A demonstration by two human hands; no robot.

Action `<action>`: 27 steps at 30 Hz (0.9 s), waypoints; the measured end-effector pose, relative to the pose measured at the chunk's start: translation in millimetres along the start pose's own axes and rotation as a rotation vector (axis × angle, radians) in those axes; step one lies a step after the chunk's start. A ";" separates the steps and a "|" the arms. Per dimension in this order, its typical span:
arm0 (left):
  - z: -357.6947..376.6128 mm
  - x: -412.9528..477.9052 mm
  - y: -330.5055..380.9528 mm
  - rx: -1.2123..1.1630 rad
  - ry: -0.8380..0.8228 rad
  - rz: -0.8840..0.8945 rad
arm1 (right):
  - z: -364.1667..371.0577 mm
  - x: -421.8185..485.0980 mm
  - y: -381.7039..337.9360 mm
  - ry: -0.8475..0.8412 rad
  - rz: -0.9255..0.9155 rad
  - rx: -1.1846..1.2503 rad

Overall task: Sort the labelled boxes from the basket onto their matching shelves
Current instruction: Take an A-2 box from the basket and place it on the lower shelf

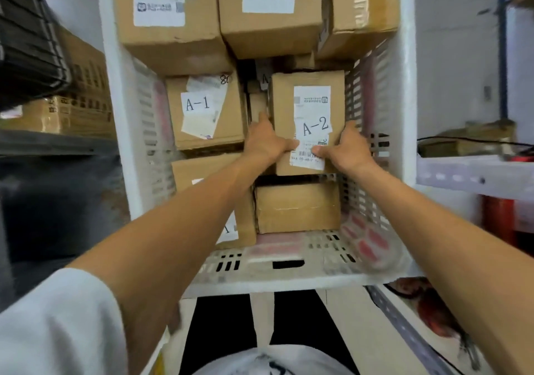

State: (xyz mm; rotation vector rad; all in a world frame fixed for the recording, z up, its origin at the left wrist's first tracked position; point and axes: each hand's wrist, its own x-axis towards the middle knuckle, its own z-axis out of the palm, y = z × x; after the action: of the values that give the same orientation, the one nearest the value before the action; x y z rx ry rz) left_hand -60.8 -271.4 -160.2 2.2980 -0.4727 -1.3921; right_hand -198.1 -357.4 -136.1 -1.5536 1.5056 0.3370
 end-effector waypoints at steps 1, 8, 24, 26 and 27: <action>1.3 3.4 -0.9 -0.057 -0.006 -0.009 | 1.6 4.7 2.4 0.017 0.014 0.024; 7.7 3.3 -9.5 -0.387 -0.113 -0.066 | 7.4 19.5 -2.5 -0.021 0.039 0.101; -97.1 -128.2 21.6 -0.335 -0.150 0.236 | -38.7 -130.5 -49.7 0.029 -0.315 0.428; -112.4 -150.4 24.8 -0.315 -0.170 0.297 | -42.5 -163.3 -54.9 0.061 -0.349 0.459; -118.4 -163.1 25.5 -0.311 -0.178 0.330 | -42.8 -179.9 -56.7 0.074 -0.360 0.467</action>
State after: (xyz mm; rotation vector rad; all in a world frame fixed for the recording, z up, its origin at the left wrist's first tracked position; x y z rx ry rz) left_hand -29.3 -194.2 25.1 1.7682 -0.6101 -1.3959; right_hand -202.7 -282.6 42.2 -1.4249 1.2150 -0.2662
